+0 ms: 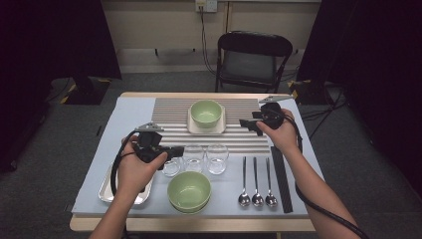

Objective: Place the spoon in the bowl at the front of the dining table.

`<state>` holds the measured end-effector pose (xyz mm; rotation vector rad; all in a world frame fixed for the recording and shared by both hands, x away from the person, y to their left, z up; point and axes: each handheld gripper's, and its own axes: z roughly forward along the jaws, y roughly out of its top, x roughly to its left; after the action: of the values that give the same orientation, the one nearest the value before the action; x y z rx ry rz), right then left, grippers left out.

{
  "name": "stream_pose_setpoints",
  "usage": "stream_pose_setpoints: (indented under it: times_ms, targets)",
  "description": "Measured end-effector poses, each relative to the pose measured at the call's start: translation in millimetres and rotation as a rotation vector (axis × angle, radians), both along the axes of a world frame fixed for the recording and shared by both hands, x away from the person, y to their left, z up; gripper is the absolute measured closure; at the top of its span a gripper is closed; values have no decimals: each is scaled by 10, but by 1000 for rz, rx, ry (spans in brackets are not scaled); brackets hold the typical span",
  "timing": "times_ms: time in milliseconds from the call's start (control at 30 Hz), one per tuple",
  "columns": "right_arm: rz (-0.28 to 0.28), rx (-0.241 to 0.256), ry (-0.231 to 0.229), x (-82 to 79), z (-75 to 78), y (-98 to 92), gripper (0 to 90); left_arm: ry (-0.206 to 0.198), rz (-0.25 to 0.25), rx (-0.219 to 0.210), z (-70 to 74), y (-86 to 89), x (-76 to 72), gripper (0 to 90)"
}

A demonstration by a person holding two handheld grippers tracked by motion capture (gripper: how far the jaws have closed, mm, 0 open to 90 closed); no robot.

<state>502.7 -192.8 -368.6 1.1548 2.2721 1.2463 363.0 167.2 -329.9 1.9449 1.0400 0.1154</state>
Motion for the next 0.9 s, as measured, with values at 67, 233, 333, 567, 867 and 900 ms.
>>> stream_pose_setpoints:
  times_ms: [67,233,333,567,867,900]
  targets:
    - [1,3,6,-8,-10,-1,312,1,-10,3,-8,-39,1,900]
    - [12,-3,6,-19,-31,-1,312,8,-32,12,-33,-140,9,900]
    - [14,0,5,-25,-36,1,312,12,-42,9,-42,-187,11,900]
    - [25,1,3,-46,-52,14,312,17,-54,2,-66,-256,12,900]
    - [31,4,14,-56,-105,13,311,34,-70,15,-138,-360,2,900]
    - [31,6,15,-57,-113,15,311,35,-74,16,-140,-368,2,900]
